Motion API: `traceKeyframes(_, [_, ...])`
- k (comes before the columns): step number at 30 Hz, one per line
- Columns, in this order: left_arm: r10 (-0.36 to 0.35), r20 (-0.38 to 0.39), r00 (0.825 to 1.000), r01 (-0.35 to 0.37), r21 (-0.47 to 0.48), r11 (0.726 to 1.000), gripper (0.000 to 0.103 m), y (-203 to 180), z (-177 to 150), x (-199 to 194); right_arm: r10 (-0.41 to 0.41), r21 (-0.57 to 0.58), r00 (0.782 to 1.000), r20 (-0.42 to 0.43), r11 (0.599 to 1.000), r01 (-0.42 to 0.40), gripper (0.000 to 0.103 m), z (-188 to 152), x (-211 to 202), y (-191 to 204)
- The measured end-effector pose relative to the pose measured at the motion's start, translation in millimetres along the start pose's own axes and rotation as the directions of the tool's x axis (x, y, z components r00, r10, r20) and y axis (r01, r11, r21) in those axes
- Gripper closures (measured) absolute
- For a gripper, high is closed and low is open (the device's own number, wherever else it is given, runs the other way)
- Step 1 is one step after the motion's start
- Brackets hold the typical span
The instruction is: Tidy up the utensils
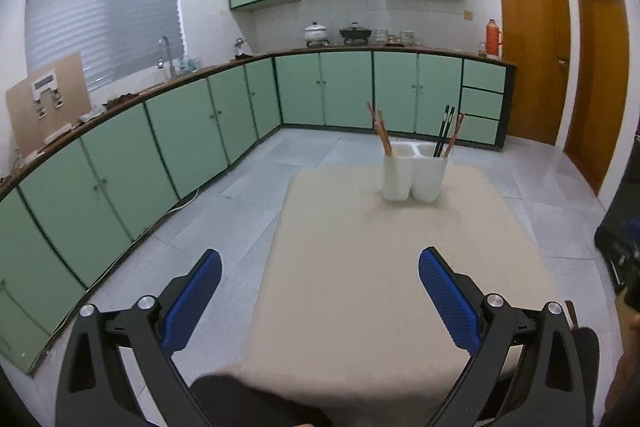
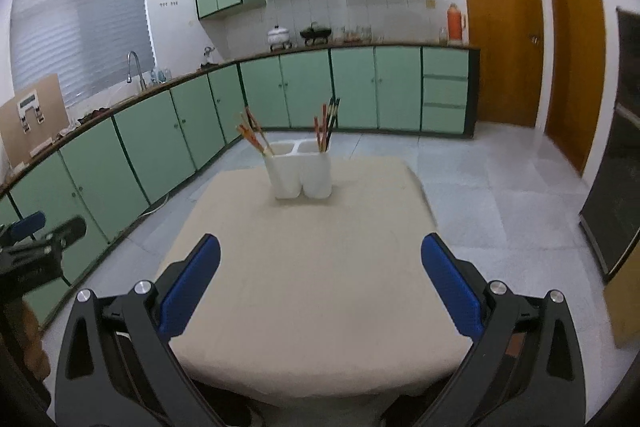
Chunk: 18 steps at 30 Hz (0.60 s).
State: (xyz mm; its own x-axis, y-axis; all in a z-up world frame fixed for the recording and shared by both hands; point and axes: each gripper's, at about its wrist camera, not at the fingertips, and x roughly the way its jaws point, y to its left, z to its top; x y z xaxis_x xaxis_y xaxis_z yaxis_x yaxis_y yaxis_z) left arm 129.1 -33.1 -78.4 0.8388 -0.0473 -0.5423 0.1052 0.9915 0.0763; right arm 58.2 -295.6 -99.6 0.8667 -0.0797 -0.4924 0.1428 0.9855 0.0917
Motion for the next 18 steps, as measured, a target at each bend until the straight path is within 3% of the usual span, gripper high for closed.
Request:
traceKeyframes(8, [-0.019,0.031,0.999,0.021,-0.062,0.998,0.006,-2.7,-26.2,-62.0,0.012,-0.023,1.000,0.016,1.000,-0.012,0.005,-14.1,-36.4,0.5])
traceKeyframes(12, [0.021,0.065,0.998,-0.016,-0.078,0.997,0.006,-3.9,-37.7,-93.9,0.025,-0.038,0.999,0.038,0.999,-0.023,0.005,-19.7,-61.5,6.2])
traceKeyframes(18, [0.026,0.121,0.992,-0.013,-0.112,0.994,0.006,2.2,-50.8,-127.5,0.041,-0.046,0.995,0.086,0.998,-0.037,0.005,-24.9,-93.9,14.2])
